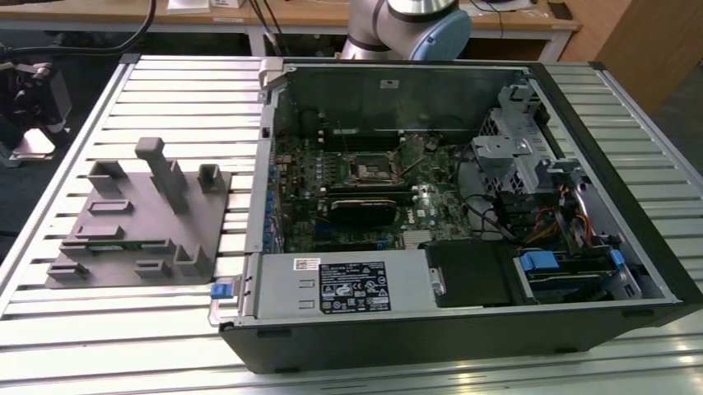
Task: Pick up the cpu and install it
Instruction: 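Pick up the cpu and move it towards the insertion slot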
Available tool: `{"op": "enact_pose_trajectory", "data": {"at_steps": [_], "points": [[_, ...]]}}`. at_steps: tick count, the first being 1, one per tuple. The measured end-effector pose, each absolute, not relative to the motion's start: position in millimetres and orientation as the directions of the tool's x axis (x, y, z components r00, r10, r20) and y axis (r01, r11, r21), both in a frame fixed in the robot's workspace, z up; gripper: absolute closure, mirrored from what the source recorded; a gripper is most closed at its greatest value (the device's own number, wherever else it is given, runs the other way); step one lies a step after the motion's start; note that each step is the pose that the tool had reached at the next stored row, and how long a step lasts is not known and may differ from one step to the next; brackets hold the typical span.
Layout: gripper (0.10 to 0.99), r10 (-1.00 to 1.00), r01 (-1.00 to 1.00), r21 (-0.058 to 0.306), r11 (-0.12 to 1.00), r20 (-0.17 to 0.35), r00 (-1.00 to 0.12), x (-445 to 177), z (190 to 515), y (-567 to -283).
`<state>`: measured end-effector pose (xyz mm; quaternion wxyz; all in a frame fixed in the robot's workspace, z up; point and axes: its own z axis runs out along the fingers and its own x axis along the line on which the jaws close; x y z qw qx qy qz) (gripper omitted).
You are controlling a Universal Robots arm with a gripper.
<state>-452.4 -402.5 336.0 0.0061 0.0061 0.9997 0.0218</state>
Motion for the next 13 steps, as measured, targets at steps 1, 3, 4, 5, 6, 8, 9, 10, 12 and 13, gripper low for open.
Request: {"op": "enact_pose_trajectory", "data": {"at_steps": [1, 3, 4, 5, 6, 8, 9, 10, 12, 13], "points": [[0.545, 0.012, 0.012, 0.044, 0.999, -0.012, -1.000, -452.3, 337.2, -402.3], [0.545, 0.012, 0.012, 0.044, 0.999, -0.012, -1.000, -452.3, 339.2, -402.2], [0.545, 0.012, 0.012, 0.044, 0.999, -0.012, -1.000, -452.3, 340.3, -402.1], [0.545, 0.012, 0.012, 0.044, 0.999, -0.012, -1.000, -452.3, 341.4, -402.0], [0.545, 0.012, 0.012, 0.044, 0.999, -0.012, -1.000, -452.3, 342.5, -401.9], [0.545, 0.012, 0.012, 0.044, 0.999, -0.012, -1.000, -452.3, 344.6, -401.6], [0.545, 0.012, 0.012, 0.044, 0.999, -0.012, -1.000, -452.4, 345.6, -401.5], [0.545, 0.012, 0.012, 0.044, 0.999, -0.012, -1.000, -452.3, 346.7, -401.4], [0.545, 0.012, 0.012, 0.044, 0.999, -0.012, -1.000, -452.3, 349.2, -401.3], [0.545, 0.012, 0.012, 0.044, 0.999, -0.012, -1.000, -452.3, 350.3, -401.1]]}}
